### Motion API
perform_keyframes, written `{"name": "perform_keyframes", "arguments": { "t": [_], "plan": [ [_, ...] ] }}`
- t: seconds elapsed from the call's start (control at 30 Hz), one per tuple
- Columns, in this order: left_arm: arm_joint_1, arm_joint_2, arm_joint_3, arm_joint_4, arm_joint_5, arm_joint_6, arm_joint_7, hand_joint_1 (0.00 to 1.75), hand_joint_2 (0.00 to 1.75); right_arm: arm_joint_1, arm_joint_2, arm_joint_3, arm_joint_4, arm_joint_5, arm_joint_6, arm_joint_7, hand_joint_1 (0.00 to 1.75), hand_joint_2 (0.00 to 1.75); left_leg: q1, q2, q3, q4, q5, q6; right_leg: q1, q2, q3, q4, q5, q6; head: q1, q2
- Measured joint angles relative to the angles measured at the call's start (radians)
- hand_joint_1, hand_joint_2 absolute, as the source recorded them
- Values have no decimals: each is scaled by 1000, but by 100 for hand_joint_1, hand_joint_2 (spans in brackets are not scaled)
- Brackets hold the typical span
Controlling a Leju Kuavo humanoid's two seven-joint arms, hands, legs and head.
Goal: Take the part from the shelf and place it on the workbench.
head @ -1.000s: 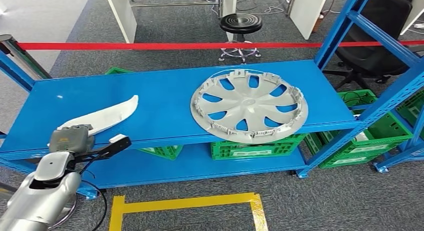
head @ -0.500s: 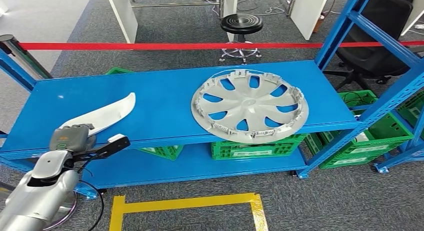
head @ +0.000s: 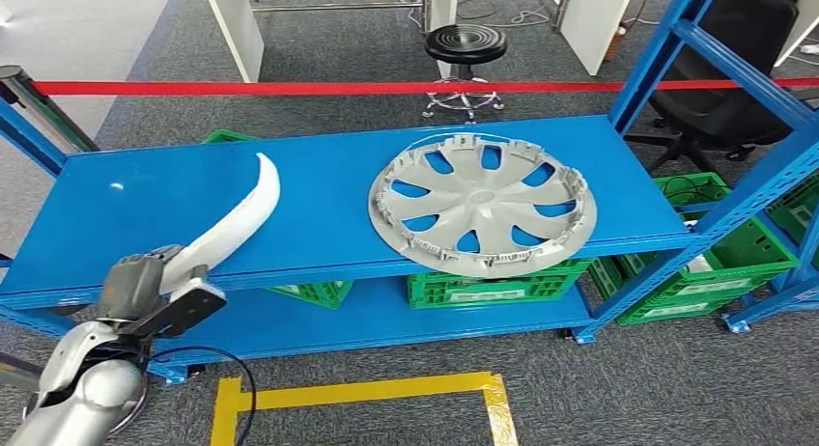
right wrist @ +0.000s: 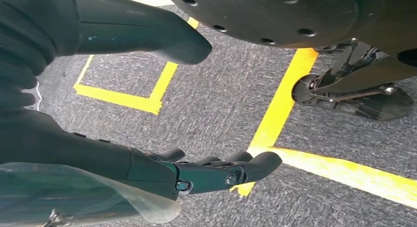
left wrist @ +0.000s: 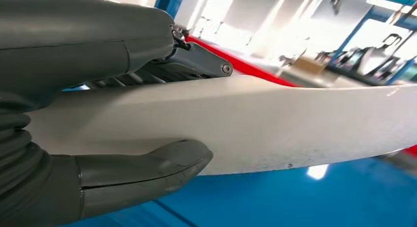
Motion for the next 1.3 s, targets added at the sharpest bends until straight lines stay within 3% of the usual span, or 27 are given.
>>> {"name": "perform_keyframes", "arguments": {
  "t": [0.07,0.1,0.2,0.23,0.27,0.3,0.37,0.4,0.47,0.57,0.63,0.7,0.77,0.8,0.9,0.97,1.03,1.07,1.1,1.13,1.2,1.23,1.27,1.3],
  "plan": [
    [42,-4,9,-74,34,21,-32,175,175,3,-2,0,0,0,-2,-5,0,175,4,5,15,-37,24,19,0,0,-2,-8,-3,10,0,0],
    [63,-7,13,-110,51,34,-49,175,175,5,-4,0,0,0,-4,-9,0,175,8,8,23,-61,39,27,2,1,-12,10,-20,12,2,0],
    [131,-14,23,-205,112,59,-97,175,175,8,-5,0,0,0,-10,-23,0,175,17,17,27,-84,55,32,-3,1,-88,178,-104,24,8,0],
    [157,-16,25,-232,134,63,-113,175,175,10,-5,0,0,1,-13,-30,0,175,20,19,25,-81,54,29,-9,0,-111,227,-117,31,8,0],
    [184,-19,28,-257,154,68,-131,175,175,11,-5,1,0,2,-18,-37,0,175,24,20,23,-76,52,25,-15,-1,-119,245,-111,39,9,0],
    [209,-22,30,-281,170,75,-149,175,175,11,-5,1,0,3,-25,-44,0,175,31,20,20,-68,48,17,-22,-2,-108,223,-87,48,9,0],
    [255,-30,39,-323,200,100,-182,175,175,9,-4,4,-1,10,-51,-64,0,175,43,19,10,-38,32,-8,-35,-6,-51,109,-29,68,12,0],
    [278,-33,46,-340,215,115,-196,175,175,7,-1,6,-1,14,-69,-76,0,175,45,18,-1,-14,22,-22,-38,-7,-28,65,-17,69,16,0],
    [321,-42,63,-370,248,143,-221,175,175,5,5,9,-3,24,-103,-98,0,175,43,17,-23,20,12,-42,-37,-4,-22,46,-26,56,17,0],
    [379,-54,80,-398,266,166,-245,175,175,6,8,14,-4,30,-127,-112,0,175,45,13,-37,38,-2,-52,-35,-4,-42,66,-23,26,8,0],
    [414,-61,92,-413,266,181,-250,175,175,3,11,17,-5,30,-130,-112,0,175,45,2,-63,107,-67,-52,-31,-4,-57,68,-13,7,3,0],
    [447,-69,106,-429,266,199,-253,175,175,-1,16,18,-5,28,-127,-111,0,175,38,-7,-105,236,-153,-45,-23,-3,-75,68,0,-8,-1,0],
    [477,-77,121,-442,265,213,-257,175,175,-3,21,21,-6,21,-122,-105,0,175,29,-10,-115,310,-187,-34,-12,-2,-92,68,13,-16,-2,0],
    [492,-82,129,-449,264,219,-260,175,175,-4,23,21,-6,16,-118,-101,0,175,24,-10,-93,289,-177,-24,-8,-2,-101,68,20,-18,-1,0],
    [532,-97,153,-476,262,228,-270,175,175,-9,27,21,-9,2,-99,-96,0,175,2,-13,39,80,-109,10,2,1,-122,67,45,-16,-1,0],
    [556,-109,172,-495,264,227,-277,175,175,-12,29,21,-13,-5,-80,-96,0,175,-7,-12,72,12,-91,13,3,1,-125,61,63,-7,0,0],
    [582,-125,194,-509,266,214,-291,175,175,-13,29,21,-15,-8,-58,-97,0,175,-9,-11,62,9,-70,12,1,0,-124,49,82,5,0,0],
    [593,-136,206,-514,266,204,-300,175,175,-14,29,21,-17,-7,-49,-97,0,175,-8,-9,54,5,-57,15,0,-1,-126,47,79,10,1,0],
    [602,-148,219,-519,266,193,-310,175,175,-16,29,21,-18,-5,-42,-96,0,175,-6,-7,44,1,-43,22,0,-1,-130,57,55,15,3,0],
    [609,-161,231,-523,266,181,-319,175,175,-17,29,21,-19,-2,-36,-96,0,175,-4,-5,30,-3,-29,28,0,-1,-140,85,12,19,6,0],
    [619,-185,256,-529,267,159,-335,175,175,-24,29,21,-23,2,-28,-94,0,175,-7,-2,0,-2,-5,38,-1,-1,-157,192,-100,25,10,0],
    [622,-198,268,-530,270,148,-341,175,175,-26,30,22,-25,5,-25,-92,0,175,-9,-1,-16,-1,7,39,-1,-1,-159,252,-131,28,11,0],
    [624,-210,279,-531,272,138,-346,175,175,-29,30,22,-27,8,-22,-89,0,175,-12,-1,-32,0,20,40,0,-1,-150,294,-136,29,11,0],
    [626,-221,290,-531,275,130,-350,175,175,-31,30,23,-28,13,-19,-86,0,175,-14,0,-49,2,32,39,0,-1,-130,308,-118,29,11,0]
  ]
}}
